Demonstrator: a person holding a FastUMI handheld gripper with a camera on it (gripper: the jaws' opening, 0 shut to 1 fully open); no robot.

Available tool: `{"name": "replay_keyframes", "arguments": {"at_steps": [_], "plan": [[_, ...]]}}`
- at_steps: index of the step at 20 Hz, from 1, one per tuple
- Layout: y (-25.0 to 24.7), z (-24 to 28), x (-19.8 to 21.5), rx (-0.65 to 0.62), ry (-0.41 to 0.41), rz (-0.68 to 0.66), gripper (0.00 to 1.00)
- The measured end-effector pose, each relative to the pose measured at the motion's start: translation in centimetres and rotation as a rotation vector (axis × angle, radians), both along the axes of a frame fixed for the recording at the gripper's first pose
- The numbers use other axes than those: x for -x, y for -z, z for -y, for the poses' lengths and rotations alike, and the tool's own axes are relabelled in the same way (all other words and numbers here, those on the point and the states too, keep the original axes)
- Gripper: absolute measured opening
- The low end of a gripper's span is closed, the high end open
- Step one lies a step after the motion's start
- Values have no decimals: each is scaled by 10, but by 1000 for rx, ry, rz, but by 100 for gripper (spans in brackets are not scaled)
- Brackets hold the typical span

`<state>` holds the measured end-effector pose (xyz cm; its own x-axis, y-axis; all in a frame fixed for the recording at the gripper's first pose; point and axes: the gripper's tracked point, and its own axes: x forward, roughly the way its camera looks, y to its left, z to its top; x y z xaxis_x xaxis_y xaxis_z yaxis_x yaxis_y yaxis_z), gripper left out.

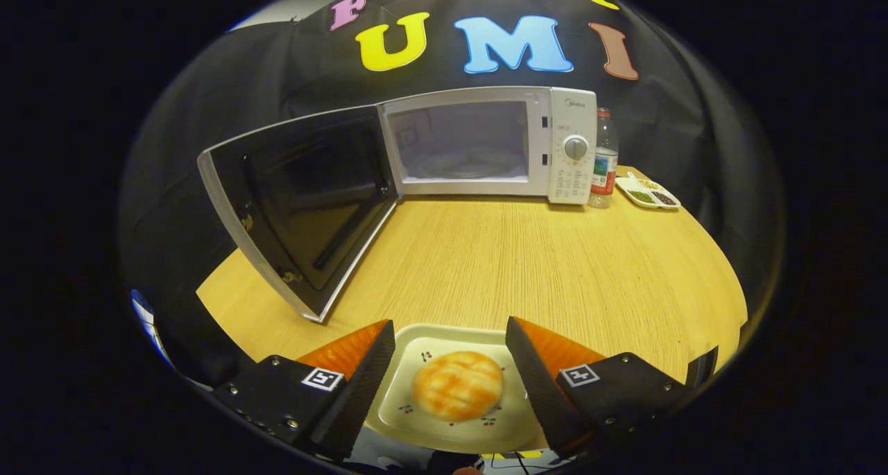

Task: Open the microwave, put the food inside, and close the microwave door.

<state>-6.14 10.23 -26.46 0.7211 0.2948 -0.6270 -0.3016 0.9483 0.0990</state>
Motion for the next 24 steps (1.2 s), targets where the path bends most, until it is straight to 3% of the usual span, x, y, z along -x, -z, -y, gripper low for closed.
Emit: {"name": "replay_keyframes", "arguments": {"at_steps": [7,11,13,15,16,20,24], "plan": [[33,10,19,86,21,-51,98],[34,10,18,85,7,-47,85],[33,11,16,64,10,-56,71],[32,14,14,55,24,-48,69],[33,16,13,54,22,-52,54],[29,12,14,44,-9,-61,54],[-12,-6,-6,-60,-9,6,53]]}}
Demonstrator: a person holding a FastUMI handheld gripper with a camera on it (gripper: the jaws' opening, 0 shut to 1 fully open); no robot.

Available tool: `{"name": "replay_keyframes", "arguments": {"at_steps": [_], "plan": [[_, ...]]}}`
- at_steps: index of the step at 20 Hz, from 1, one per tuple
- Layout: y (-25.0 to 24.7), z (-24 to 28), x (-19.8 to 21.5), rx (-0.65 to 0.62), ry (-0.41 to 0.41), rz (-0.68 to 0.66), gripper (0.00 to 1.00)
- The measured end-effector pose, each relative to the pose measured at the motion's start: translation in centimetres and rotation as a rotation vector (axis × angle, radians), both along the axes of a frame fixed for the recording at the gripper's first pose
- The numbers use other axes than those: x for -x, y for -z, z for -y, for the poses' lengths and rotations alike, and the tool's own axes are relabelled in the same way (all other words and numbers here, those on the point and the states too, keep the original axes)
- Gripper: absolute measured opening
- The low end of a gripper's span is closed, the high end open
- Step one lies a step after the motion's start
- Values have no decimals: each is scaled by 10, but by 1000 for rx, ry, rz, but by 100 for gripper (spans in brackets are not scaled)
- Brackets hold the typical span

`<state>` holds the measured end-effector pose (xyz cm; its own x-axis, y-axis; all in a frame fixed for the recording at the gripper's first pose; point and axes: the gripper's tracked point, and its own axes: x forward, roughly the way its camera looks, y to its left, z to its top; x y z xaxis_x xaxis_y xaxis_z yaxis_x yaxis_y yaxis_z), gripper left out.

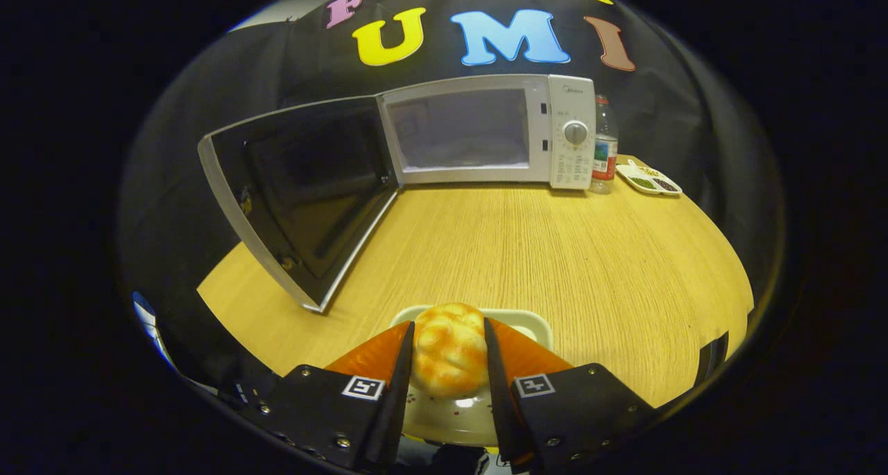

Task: Open the microwave, put the food inside, and close the microwave door.

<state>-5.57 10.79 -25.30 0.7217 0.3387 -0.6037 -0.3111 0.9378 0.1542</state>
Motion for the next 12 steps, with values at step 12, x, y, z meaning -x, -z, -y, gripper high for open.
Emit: {"name": "replay_keyframes", "arguments": {"at_steps": [12], "plan": [[-85,-53,-123,-249,23,167,53]]}}
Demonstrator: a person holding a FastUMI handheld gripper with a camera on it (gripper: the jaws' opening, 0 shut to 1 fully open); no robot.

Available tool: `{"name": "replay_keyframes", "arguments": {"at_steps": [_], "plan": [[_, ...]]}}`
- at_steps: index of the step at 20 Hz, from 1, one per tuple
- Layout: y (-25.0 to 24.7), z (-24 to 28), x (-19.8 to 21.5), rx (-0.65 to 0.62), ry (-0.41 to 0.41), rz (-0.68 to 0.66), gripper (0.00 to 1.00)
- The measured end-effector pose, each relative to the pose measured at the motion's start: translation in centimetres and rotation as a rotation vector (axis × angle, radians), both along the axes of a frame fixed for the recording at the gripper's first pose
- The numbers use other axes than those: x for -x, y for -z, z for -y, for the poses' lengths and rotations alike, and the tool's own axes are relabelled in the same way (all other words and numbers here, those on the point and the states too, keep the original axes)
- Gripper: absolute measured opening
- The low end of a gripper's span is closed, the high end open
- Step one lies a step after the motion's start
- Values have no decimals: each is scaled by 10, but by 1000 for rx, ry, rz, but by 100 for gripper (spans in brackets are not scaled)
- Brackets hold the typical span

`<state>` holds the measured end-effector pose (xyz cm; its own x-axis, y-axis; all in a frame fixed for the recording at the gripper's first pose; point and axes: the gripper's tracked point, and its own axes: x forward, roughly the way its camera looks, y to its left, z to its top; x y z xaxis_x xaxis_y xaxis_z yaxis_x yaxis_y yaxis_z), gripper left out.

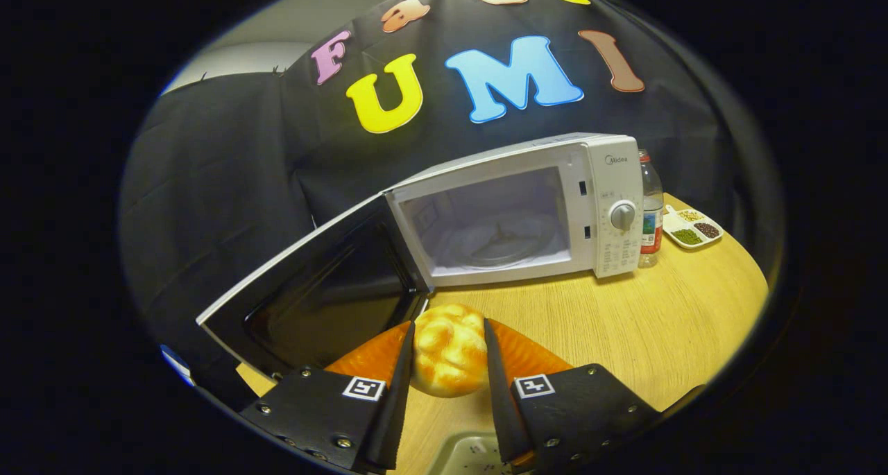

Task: Open the microwave, put the food inside, and close the microwave door.

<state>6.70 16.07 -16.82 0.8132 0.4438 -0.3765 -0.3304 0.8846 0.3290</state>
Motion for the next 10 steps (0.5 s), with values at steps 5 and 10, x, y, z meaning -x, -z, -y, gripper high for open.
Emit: {"name": "replay_keyframes", "arguments": {"at_steps": [5,10], "plan": [[2,-3,-53,-67,57,10,53],[10,-3,-98,-131,132,4,53]]}}
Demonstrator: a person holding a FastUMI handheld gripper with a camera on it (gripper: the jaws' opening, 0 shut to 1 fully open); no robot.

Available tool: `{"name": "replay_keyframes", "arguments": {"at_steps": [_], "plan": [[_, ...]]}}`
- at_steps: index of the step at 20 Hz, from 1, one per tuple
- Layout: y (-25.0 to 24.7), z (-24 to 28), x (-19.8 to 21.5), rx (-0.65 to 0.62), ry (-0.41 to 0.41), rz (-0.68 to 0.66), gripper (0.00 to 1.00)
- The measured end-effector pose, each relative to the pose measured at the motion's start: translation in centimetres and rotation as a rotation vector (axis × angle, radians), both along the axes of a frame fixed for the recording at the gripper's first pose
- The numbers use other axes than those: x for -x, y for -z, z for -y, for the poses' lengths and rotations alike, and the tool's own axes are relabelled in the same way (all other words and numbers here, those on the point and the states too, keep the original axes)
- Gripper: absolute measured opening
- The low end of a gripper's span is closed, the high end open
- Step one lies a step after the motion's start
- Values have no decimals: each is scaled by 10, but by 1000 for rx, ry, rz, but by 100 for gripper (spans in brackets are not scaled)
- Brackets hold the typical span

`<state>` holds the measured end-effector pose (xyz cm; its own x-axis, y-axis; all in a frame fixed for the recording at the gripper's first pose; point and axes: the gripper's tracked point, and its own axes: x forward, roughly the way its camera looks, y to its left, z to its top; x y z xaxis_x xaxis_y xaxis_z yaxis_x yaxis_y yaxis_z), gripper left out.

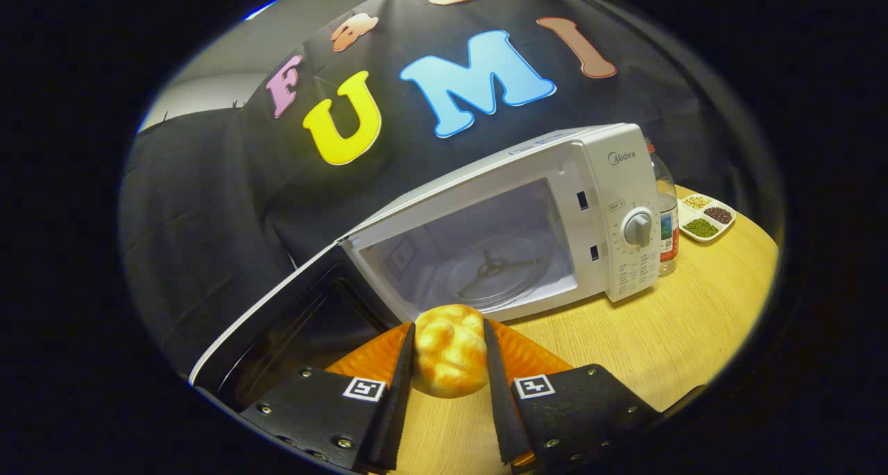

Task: Open the microwave, put the food inside, and close the microwave door.

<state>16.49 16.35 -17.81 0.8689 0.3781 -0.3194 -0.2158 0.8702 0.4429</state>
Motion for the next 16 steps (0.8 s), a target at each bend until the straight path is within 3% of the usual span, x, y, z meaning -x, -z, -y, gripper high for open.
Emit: {"name": "replay_keyframes", "arguments": {"at_steps": [16], "plan": [[49,-33,-124,14,86,-28,53]]}}
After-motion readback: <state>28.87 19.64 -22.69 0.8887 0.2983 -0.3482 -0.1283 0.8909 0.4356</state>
